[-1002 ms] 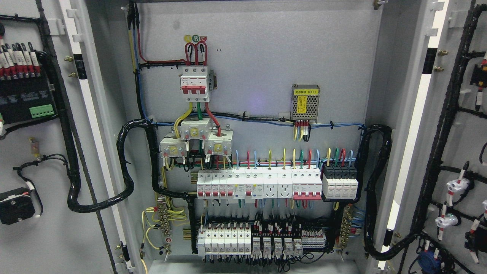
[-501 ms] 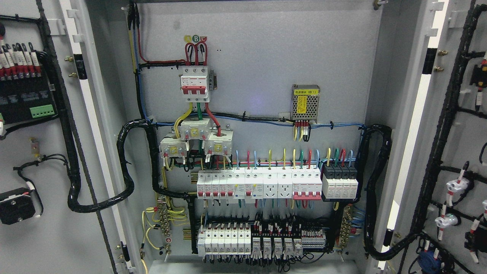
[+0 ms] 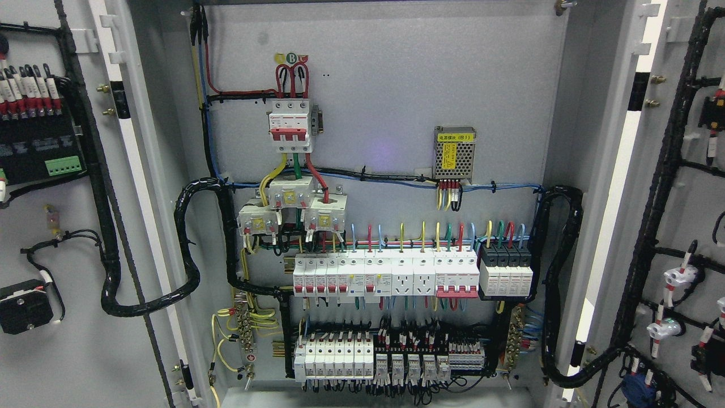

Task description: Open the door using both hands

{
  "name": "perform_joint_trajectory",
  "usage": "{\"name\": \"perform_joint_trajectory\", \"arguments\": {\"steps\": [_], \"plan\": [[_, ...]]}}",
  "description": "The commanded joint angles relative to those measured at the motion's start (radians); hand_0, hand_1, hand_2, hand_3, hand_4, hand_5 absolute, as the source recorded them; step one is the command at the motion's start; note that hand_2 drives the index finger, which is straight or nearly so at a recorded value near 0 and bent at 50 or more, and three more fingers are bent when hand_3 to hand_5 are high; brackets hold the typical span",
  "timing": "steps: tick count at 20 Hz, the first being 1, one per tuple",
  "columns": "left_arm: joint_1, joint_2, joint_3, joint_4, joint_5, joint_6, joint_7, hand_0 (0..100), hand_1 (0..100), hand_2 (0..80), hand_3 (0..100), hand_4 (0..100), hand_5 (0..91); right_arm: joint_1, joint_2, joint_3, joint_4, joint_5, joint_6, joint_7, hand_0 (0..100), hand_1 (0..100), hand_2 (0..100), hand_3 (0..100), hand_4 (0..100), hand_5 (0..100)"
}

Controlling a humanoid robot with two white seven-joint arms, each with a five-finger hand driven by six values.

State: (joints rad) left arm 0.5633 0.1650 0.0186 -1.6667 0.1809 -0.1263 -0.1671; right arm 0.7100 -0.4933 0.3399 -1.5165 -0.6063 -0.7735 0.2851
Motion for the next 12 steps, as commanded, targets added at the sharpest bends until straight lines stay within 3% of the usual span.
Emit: {"name": "perform_joint_trajectory", "arguments": {"steps": [1, 6, 12], "plan": [[0.058, -0.028, -0.077, 0.169, -0.008, 0.002, 0.001, 0, 0, 0.0, 0, 3, 0.0, 0.022, 0.111, 0.113, 0.349, 0.013, 0.000, -0.001, 11, 0, 0, 0, 0, 0], [0.069, -0.027, -0.077, 0.306, -0.008, 0.002, 0.000, 0, 0, 0.0, 0, 3, 0.0, 0.012, 0.163, 0.119, 0.545, 0.022, 0.003, -0.001, 11, 0, 0, 0, 0, 0], [0.023, -0.035, -0.083, 0.577, -0.012, 0.007, -0.003, 0, 0, 0.0, 0, 3, 0.0, -0.089, 0.291, 0.110, 0.913, 0.089, 0.011, -0.001, 11, 0, 0, 0, 0, 0]]}}
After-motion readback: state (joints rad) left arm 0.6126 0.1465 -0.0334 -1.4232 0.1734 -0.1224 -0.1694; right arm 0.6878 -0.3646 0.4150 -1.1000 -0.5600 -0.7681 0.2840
